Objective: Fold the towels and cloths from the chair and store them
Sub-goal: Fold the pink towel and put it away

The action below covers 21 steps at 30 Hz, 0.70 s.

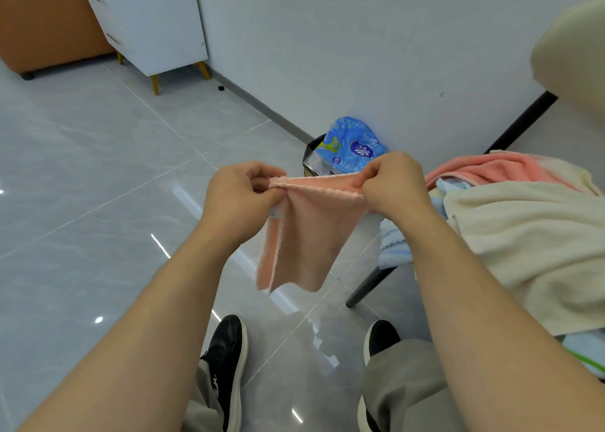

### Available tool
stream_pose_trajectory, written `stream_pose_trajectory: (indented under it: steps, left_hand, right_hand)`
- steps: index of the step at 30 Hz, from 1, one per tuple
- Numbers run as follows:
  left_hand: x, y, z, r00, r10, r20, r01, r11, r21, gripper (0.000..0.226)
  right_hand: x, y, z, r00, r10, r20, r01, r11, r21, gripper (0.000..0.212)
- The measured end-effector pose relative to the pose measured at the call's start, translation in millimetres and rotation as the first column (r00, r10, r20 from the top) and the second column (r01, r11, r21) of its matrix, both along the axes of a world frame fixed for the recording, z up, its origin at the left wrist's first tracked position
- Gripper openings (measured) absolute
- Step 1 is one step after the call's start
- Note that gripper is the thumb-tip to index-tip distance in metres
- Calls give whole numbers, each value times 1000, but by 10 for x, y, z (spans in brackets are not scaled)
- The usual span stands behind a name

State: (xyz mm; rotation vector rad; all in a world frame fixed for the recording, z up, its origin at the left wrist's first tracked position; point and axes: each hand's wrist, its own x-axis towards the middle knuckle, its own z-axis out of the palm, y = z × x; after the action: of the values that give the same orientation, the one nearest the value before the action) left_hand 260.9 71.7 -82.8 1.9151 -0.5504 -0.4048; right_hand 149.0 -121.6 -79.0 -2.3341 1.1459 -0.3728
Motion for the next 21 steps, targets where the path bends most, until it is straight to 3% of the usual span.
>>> stream_pose_trajectory:
  steps: [4,7,12,16,18,21]
  left_hand:
    - [1,7,14,1000,2,-19,-2,1000,-14,13]
    - [4,5,27,1000,1,-10,-1,1000,13,13]
    - [-4,-18,23,1000,-13,-12,13,1000,14,12]
    - [-5,-71,17,999,36,-28,-38,998,-46,13]
    - [-3,-98,15,996,83,-17,-84,995,-58,12]
    - [0,-127,7,991,131,12,-130,990,-57,11]
  right_hand:
    - [-29,-35,8,989,-75,124,52,983,176,22]
    - [-79,-54,51,979,-136,152,74,930,359,32]
    - [-139,-142,21,980,-93,175,17,918,397,39]
    - [-162,-204,-4,989,41,143,-99,898,430,19]
    - [-202,-202,31,977,139,163,-204,834,513,10]
    - [-280,-158,96,920,348,177,-389,770,506,27]
